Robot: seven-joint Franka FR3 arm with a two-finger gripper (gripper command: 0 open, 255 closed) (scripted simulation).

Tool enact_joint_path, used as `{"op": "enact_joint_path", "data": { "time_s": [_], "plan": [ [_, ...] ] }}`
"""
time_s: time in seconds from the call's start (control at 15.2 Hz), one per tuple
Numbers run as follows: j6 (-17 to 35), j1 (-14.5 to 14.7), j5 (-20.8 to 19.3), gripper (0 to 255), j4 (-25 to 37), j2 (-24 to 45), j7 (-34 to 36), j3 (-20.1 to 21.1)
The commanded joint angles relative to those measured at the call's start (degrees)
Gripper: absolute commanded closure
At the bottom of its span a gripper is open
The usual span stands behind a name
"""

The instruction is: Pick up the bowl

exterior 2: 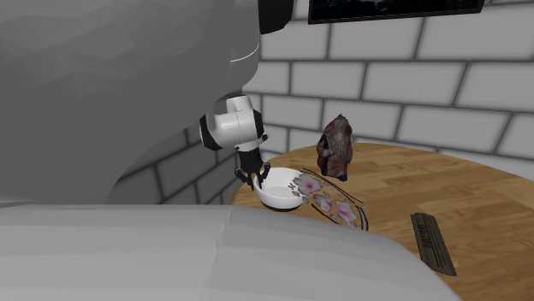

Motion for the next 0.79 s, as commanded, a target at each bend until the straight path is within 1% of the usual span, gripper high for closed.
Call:
{"op": "enact_joint_path", "data": {
  "time_s": [0.0,0.73],
  "plan": [
    [-0.74,-0.05,0.10,255,-0.47,-1.27,-0.17,0.10],
    [-5.74,-0.40,0.88,255,-2.05,-7.90,-1.43,0.75]
  ]
}}
